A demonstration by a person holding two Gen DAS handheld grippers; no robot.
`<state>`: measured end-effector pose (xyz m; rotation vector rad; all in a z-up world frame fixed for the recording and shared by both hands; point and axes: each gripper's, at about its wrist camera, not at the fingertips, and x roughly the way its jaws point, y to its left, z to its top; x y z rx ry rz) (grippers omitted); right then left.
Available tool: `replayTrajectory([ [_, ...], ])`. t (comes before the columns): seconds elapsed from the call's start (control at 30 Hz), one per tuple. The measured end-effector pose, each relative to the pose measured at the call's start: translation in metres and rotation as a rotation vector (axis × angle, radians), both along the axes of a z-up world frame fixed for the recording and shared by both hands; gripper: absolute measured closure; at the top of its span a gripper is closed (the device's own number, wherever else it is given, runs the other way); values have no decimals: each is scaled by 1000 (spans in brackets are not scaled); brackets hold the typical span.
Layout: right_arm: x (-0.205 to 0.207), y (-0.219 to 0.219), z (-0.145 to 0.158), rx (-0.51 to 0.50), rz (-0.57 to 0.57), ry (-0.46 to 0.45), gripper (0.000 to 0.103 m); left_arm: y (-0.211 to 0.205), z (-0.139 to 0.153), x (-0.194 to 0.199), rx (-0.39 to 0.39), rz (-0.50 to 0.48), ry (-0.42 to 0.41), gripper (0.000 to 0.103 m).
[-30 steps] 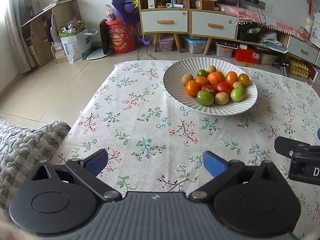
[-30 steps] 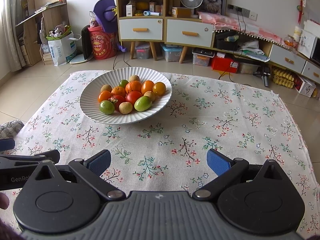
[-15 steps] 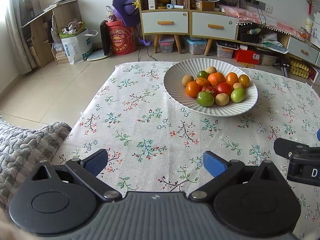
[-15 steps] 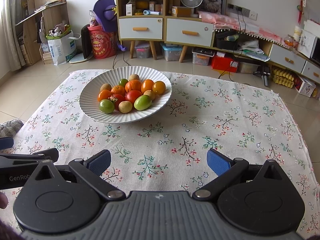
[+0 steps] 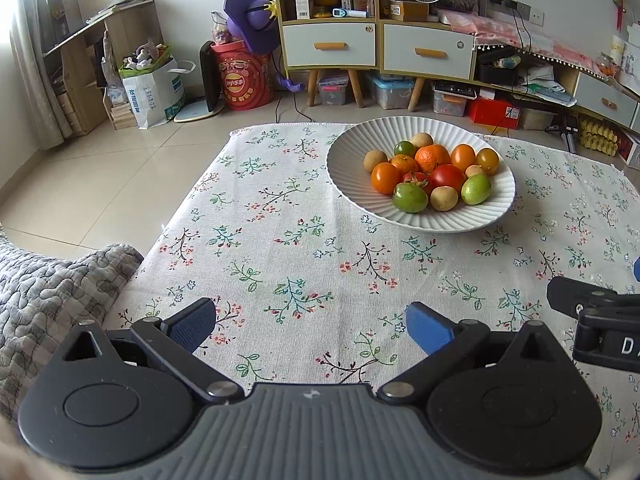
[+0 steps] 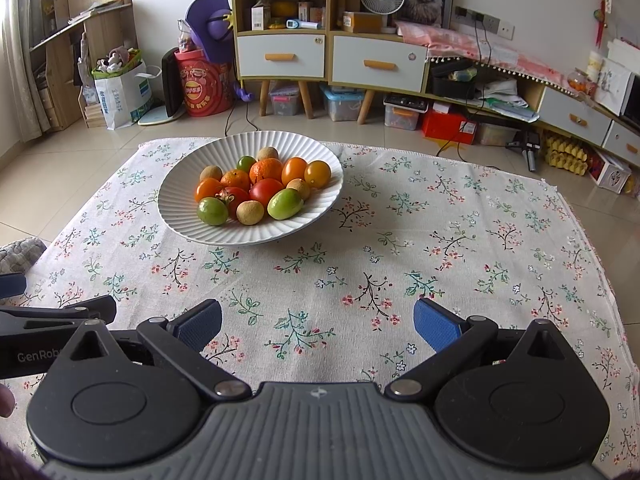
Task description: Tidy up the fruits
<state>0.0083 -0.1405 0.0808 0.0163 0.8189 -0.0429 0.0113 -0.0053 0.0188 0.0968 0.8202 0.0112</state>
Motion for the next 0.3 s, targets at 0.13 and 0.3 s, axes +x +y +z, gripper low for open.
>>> replayTrajectory([
  [0.13,-3,-1,-3,0,-2,0,1,0,-1,-1,7,1,-2,5],
  [0.3,-3,-3,-4,-5,-6,3,1,0,-1,-1,17,-4,-5,5],
])
